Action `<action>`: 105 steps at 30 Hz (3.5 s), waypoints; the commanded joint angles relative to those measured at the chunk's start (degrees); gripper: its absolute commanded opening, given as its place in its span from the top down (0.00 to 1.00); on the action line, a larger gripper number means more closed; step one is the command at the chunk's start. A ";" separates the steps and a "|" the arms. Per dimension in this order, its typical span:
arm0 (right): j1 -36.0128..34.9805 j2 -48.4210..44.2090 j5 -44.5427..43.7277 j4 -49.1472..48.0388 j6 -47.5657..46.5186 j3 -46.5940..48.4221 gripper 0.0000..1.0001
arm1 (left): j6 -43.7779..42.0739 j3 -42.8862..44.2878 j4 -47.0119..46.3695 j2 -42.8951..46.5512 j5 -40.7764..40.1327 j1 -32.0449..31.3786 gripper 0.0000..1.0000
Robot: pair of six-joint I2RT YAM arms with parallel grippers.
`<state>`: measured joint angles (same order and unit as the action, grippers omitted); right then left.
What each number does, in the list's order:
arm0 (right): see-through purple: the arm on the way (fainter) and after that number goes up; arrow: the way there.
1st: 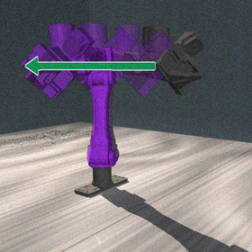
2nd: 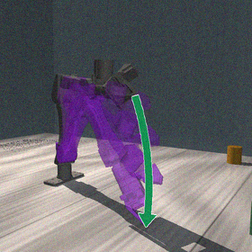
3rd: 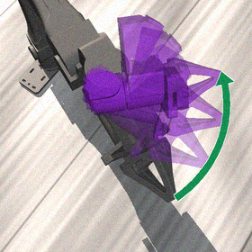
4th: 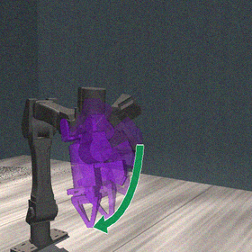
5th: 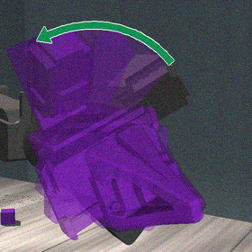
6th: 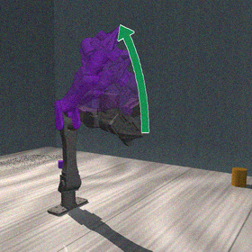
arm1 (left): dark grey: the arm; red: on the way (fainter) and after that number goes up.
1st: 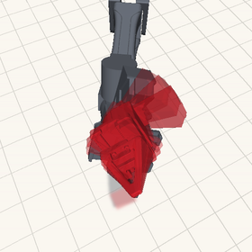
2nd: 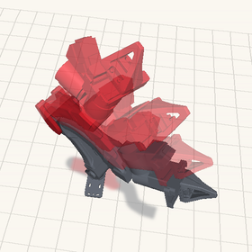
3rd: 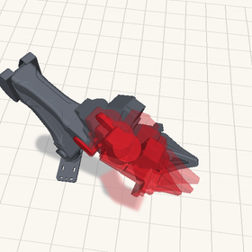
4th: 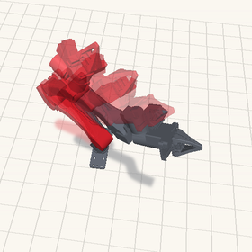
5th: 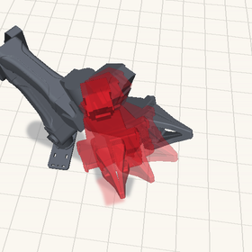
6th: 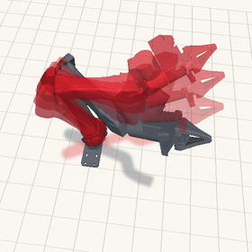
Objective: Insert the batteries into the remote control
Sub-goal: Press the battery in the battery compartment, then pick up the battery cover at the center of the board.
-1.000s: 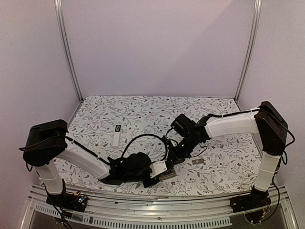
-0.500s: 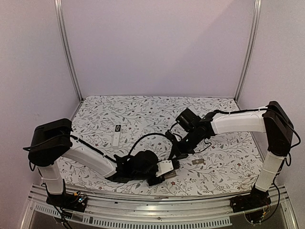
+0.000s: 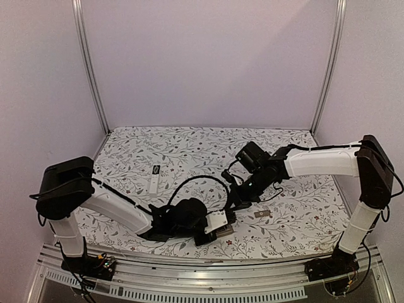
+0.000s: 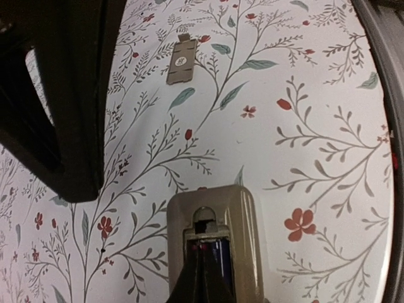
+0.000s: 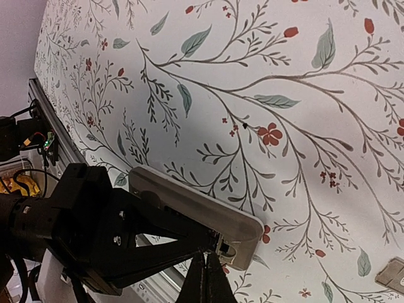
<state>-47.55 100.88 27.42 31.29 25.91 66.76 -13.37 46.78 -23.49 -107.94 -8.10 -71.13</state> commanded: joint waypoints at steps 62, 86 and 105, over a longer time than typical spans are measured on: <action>13.27 -1.19 -20.76 11.66 -3.91 -8.73 0.79 | 15.30 -16.81 -3.99 27.30 -10.22 7.02 0.21; 13.27 -2.22 -20.30 12.77 -5.00 -7.28 1.00 | 15.85 -16.67 -3.58 27.78 -10.23 7.01 0.21; -2.15 -18.69 -24.67 -4.06 -16.81 3.03 1.00 | 34.42 1.94 -2.30 21.91 11.97 7.38 0.20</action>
<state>-46.39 83.50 5.39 32.75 12.69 67.46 14.55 45.52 -26.28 -84.07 -2.96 -64.38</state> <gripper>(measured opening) 0.009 0.797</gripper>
